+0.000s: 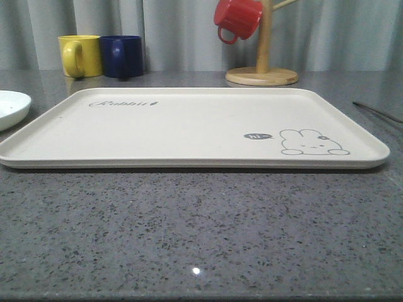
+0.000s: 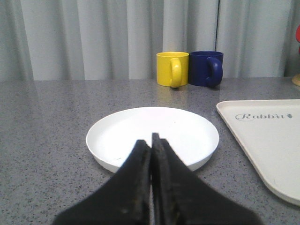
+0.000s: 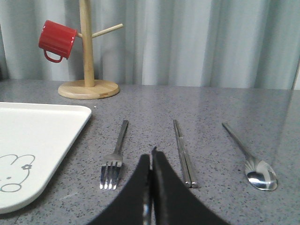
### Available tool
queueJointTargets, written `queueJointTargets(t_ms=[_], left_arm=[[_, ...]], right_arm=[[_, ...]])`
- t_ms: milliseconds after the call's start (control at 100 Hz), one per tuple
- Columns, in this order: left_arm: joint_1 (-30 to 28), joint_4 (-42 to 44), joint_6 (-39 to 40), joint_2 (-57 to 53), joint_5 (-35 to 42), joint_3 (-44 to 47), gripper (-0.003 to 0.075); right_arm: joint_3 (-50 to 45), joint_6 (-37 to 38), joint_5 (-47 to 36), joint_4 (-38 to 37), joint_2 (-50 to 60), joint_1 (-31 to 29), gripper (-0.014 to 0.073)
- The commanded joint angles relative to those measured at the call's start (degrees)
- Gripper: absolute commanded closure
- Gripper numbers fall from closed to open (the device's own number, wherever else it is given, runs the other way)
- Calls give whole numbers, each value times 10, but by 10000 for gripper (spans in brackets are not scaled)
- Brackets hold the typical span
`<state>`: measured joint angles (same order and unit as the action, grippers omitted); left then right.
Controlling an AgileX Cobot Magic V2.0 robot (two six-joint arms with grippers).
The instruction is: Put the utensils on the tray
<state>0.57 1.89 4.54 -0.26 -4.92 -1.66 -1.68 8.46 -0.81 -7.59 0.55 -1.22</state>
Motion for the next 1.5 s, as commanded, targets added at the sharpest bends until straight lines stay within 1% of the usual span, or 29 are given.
queueJointTargets(t_ms=[0,100,220,330,460,490,540,560,590,610,660,720,730,770,810,930,1020,1260,1380,1490], left_arm=[[0,0,5,-16,18,-46,739],[0,0,5,3,-35,-78,739],[8,-8,10,47,-61,-109,739],[18,-8,10,112,-117,-153,739],[21,-8,10,199,-152,-207,736],[21,-8,10,217,-160,-222,726],[21,-8,10,250,-179,-243,680],[21,-8,10,264,-183,-252,650],[21,-8,10,283,-191,-263,587],[21,-8,10,297,-194,-271,559],[21,-8,10,328,-194,-289,437],[21,-8,10,363,-194,-311,345],[21,-8,10,372,-196,-316,317],[21,-8,10,397,-199,-335,288],[21,-7,10,418,-209,-353,286],[9,-3,12,489,-256,-421,309],[-15,-6,14,546,-289,-475,312],[-98,-19,16,692,-409,-608,312],[-124,-19,16,762,-473,-658,312],[-142,-19,16,817,-502,-692,312]], right_arm=[[1,-1,-47,-7,11,-2,662],[1,-1,-47,-7,11,-2,662],[1,-1,-47,-7,11,-2,662],[1,-1,-47,-7,11,-2,662],[1,-1,-47,-7,11,-2,662],[1,-1,-47,-7,11,-2,662],[1,-1,-47,-7,11,-2,662],[1,-1,-47,-7,11,-2,662],[1,-1,-47,-7,11,-2,662],[1,-1,-47,-7,11,-2,662],[1,-1,-47,-7,11,-2,662],[1,-1,-47,-7,11,-2,662],[1,-1,-47,-7,11,-2,662],[1,-1,-47,-7,11,-2,662],[1,-1,-47,-7,11,-2,662],[1,-1,-47,-7,11,-2,662],[1,-1,-47,-7,11,-2,662],[1,-1,-47,-7,11,-2,662],[1,-1,-47,-7,11,-2,662],[1,-1,-47,-7,11,-2,662]])
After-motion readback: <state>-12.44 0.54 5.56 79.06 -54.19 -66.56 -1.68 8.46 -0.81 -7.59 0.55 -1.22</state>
